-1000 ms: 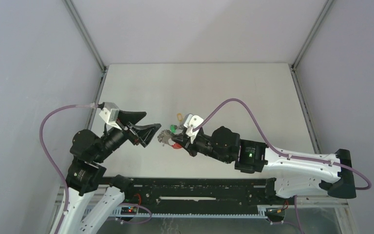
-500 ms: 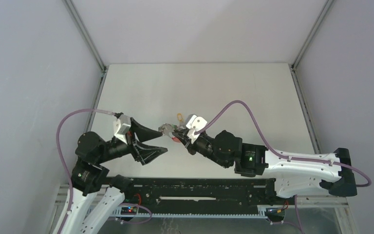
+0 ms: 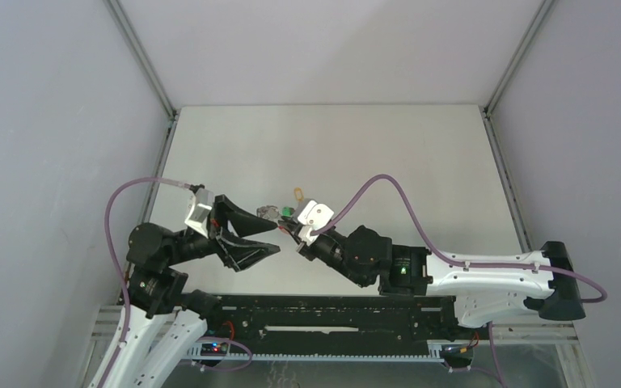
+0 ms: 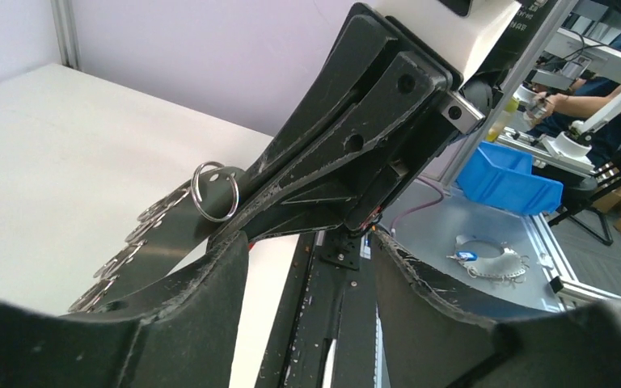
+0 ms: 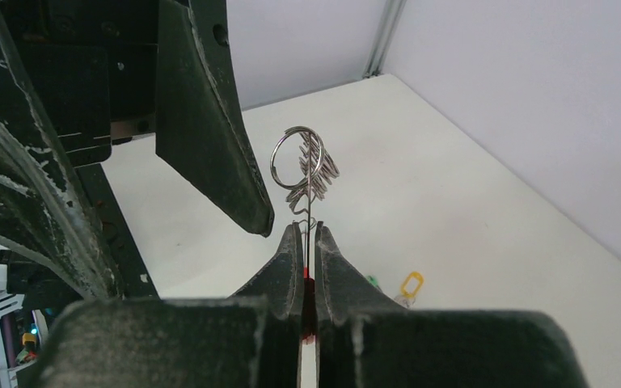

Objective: Put the keys on the keyring

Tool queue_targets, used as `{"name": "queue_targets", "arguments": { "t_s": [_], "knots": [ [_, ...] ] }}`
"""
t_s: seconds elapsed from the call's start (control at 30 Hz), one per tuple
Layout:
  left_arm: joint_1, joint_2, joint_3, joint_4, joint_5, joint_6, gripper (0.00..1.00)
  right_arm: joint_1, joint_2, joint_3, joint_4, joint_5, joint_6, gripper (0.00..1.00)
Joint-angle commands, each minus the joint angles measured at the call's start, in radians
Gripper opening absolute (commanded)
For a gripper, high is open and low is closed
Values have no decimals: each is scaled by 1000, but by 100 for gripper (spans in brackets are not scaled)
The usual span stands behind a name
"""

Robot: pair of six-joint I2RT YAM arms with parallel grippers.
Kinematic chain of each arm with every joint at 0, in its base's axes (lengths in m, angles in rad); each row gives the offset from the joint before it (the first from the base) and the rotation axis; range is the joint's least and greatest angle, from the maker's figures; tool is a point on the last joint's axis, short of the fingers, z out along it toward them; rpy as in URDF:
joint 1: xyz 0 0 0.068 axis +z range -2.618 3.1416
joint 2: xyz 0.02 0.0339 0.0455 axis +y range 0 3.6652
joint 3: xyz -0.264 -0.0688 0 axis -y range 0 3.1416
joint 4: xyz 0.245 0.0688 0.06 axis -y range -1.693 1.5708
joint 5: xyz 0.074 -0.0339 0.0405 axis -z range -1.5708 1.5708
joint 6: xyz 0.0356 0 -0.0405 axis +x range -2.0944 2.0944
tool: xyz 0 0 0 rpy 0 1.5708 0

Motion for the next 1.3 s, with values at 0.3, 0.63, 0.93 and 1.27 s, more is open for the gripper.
{"name": "queue_targets", "arguments": {
  "t_s": [0.3, 0.63, 0.93, 1.27],
  "knots": [
    [-1, 7, 42, -30, -205, -52, 43, 26, -5, 4, 60, 18, -10, 0],
    [0, 7, 44, 55, -188, -185, 45, 30, -3, 5, 62, 18, -7, 0],
    [8, 4, 58, 31, -242, -169, 39, 31, -3, 5, 60, 12, -5, 0],
    [16, 4, 86, -12, -291, -148, 31, 30, 3, 5, 62, 7, -10, 0]
  ]
}}
